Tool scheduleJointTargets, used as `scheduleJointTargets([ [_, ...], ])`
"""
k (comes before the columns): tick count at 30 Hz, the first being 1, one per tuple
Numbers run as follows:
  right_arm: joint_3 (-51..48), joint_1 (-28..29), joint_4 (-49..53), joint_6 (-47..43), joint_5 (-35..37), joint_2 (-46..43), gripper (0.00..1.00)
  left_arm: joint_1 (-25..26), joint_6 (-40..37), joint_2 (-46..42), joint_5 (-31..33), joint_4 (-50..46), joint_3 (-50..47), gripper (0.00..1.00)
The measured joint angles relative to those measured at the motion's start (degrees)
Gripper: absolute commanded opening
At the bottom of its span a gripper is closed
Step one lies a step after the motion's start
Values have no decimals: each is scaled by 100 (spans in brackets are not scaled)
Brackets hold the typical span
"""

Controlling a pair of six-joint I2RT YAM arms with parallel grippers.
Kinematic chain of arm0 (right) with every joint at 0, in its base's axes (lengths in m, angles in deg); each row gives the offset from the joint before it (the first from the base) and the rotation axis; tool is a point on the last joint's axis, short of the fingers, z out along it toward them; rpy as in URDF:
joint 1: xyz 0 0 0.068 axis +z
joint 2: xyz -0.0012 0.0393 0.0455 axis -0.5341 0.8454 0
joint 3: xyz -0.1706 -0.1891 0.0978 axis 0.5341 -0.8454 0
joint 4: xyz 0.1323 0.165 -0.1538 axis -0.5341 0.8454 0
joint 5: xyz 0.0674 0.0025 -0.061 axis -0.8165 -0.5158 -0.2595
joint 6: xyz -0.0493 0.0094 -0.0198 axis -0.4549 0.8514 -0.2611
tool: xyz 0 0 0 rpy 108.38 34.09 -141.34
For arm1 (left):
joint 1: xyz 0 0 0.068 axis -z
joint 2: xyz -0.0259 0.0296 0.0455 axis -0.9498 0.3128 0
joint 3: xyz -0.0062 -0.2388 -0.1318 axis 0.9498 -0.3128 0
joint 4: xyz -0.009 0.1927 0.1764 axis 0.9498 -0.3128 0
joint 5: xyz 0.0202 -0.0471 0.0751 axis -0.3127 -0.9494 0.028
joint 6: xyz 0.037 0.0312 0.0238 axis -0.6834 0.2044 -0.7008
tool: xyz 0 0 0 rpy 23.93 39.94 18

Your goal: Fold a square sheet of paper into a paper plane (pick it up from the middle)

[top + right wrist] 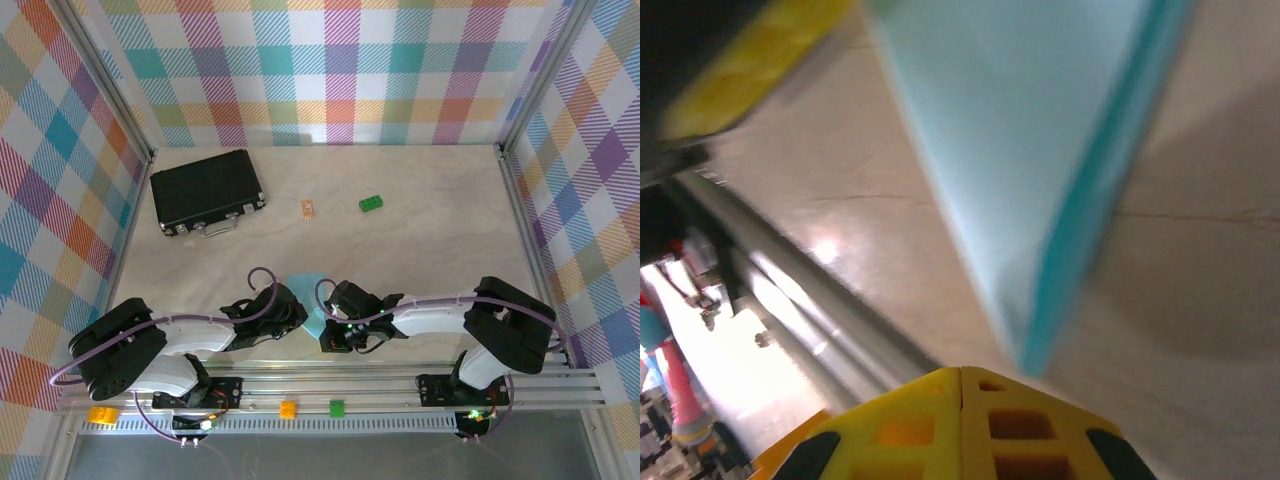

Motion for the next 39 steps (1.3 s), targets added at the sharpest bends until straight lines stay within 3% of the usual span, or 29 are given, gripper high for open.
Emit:
scheduleJointTargets([
  [5, 256, 0, -17, 39, 107, -240, 6, 0, 4, 55, 0, 103, 0, 0],
  [17, 658, -109, -61, 44, 468, 822, 6, 0, 13, 61, 0, 162, -26, 0],
  [26, -229, -188, -1095, 101, 105, 581, 8, 0, 11, 61, 0, 173, -35, 0],
  [32, -234, -184, -599, 15, -79, 138, 9, 0, 9, 68, -4, 251, -63, 0],
  [39, 575, -238, -380, -184, -52, 293, 12, 0, -13, 140, -17, 348, -61, 0],
])
